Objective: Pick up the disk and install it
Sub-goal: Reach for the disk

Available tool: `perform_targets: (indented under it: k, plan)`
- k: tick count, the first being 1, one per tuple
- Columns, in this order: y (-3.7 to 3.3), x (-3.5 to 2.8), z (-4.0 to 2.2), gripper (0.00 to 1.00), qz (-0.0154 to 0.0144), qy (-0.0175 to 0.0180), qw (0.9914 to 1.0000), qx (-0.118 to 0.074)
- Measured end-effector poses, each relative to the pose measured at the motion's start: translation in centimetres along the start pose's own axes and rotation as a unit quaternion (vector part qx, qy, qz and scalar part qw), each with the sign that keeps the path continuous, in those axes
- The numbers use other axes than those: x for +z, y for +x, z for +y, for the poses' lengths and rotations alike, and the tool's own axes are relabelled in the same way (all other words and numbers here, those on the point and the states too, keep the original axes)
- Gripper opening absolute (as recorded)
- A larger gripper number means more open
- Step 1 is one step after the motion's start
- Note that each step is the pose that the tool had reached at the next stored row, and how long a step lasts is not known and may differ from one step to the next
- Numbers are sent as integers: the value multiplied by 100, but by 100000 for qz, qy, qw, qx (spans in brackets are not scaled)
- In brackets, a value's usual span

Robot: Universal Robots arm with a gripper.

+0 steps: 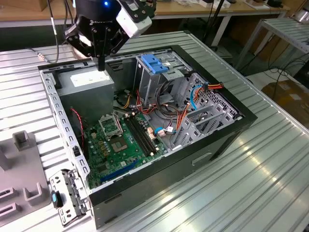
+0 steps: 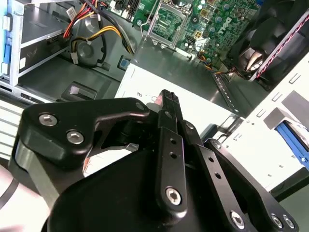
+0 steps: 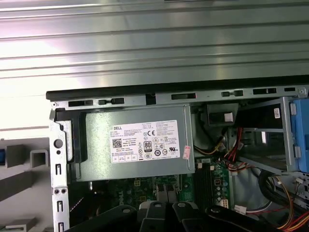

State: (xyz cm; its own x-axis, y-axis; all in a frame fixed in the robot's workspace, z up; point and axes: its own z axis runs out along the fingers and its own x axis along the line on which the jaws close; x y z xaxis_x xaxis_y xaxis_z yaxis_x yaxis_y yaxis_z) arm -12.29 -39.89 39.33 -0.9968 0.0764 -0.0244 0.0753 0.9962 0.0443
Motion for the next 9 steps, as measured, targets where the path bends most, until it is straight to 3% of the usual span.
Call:
perform_targets:
  k: [9]
  plan:
    - [79,-2,-6,11,-1,-1,100000,-8]
